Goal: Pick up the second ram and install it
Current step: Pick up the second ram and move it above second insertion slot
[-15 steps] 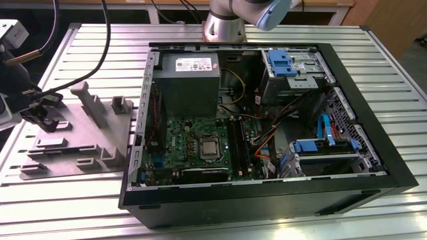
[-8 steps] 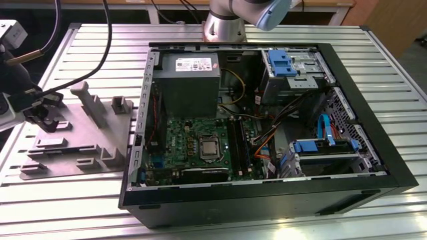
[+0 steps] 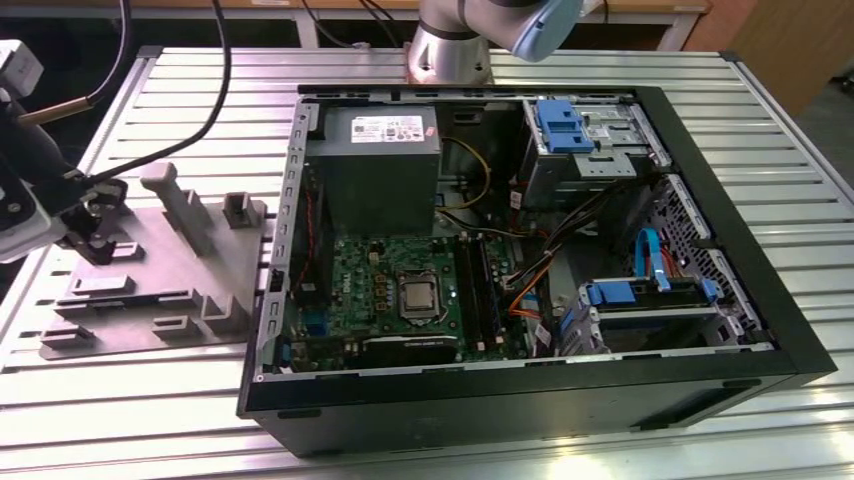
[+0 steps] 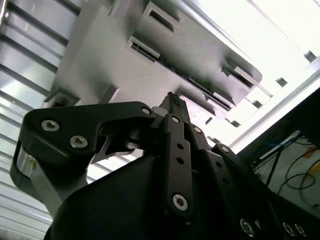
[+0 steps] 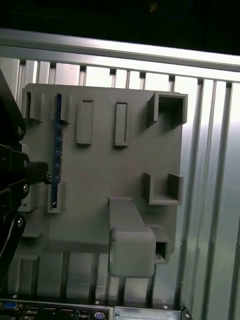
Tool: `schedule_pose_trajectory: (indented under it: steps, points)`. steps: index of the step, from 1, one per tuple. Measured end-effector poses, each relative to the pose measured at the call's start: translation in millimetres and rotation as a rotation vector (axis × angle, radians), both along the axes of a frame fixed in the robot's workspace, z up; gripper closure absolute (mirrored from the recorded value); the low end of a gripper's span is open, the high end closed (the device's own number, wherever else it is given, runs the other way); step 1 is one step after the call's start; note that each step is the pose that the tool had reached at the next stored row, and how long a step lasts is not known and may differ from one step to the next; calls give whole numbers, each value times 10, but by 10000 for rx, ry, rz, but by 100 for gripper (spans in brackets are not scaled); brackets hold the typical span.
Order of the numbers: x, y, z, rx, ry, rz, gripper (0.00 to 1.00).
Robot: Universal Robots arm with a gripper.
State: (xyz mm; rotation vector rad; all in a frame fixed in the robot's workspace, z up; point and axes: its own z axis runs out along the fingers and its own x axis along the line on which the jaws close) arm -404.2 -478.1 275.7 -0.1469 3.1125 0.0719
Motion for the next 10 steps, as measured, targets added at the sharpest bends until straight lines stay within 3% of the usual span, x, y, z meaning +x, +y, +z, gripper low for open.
schedule_pose_trajectory:
  steps: [10]
  points:
    - [0,0,-21,1,0,1825,90]
